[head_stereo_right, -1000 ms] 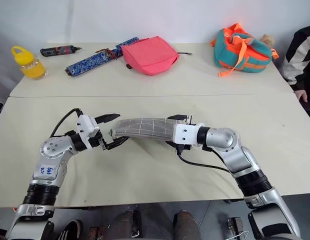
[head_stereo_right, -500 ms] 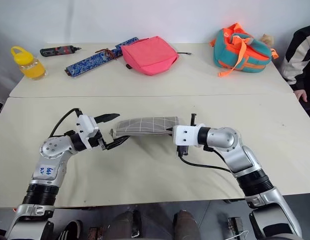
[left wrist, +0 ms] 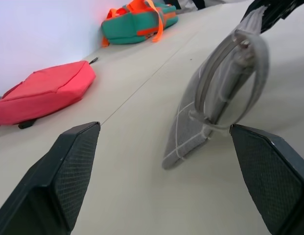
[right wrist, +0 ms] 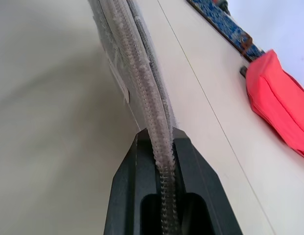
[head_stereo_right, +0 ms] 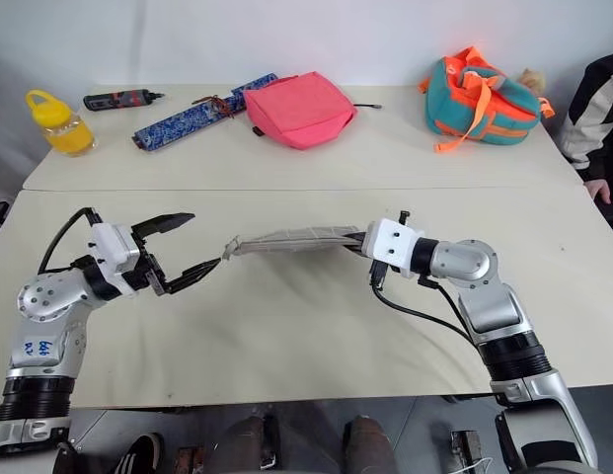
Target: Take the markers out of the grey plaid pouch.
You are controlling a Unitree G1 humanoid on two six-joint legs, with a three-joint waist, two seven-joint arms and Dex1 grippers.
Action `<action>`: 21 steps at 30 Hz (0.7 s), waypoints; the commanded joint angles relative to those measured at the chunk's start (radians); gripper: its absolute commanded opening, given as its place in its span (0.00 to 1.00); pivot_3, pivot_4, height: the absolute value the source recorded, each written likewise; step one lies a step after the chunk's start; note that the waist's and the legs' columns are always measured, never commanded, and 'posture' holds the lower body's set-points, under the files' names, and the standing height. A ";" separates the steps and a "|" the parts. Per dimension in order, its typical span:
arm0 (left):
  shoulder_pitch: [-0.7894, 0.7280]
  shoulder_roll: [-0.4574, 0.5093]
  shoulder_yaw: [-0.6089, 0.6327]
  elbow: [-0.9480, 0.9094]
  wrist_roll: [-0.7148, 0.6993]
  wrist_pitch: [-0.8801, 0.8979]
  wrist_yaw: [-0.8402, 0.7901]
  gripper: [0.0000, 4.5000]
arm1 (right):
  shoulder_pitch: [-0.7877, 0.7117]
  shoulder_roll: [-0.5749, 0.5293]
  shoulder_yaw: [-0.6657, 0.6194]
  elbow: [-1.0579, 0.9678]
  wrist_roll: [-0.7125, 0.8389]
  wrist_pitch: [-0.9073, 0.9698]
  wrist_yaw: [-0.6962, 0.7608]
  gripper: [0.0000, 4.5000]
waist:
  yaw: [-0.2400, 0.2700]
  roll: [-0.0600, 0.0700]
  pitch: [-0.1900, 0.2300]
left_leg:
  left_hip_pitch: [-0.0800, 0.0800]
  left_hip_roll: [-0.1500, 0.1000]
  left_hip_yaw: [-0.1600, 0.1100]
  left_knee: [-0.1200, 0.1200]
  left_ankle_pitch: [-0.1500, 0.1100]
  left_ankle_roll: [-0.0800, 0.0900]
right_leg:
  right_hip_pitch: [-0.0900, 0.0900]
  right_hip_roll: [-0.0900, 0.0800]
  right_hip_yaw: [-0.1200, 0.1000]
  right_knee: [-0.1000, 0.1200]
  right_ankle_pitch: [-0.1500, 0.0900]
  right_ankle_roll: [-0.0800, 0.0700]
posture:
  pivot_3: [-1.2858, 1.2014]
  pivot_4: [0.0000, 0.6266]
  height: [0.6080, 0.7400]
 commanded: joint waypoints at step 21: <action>-0.059 -0.075 -0.125 0.136 0.101 -0.196 0.006 0.91 | -0.007 0.005 -0.025 -0.068 0.042 0.041 0.008 0.00 | -0.001 0.000 0.000 | 0.000 0.000 0.000 0.000 0.000 0.000 | -0.001 0.000 0.000 0.000 0.000 0.000 | 0.52 0.24 1.00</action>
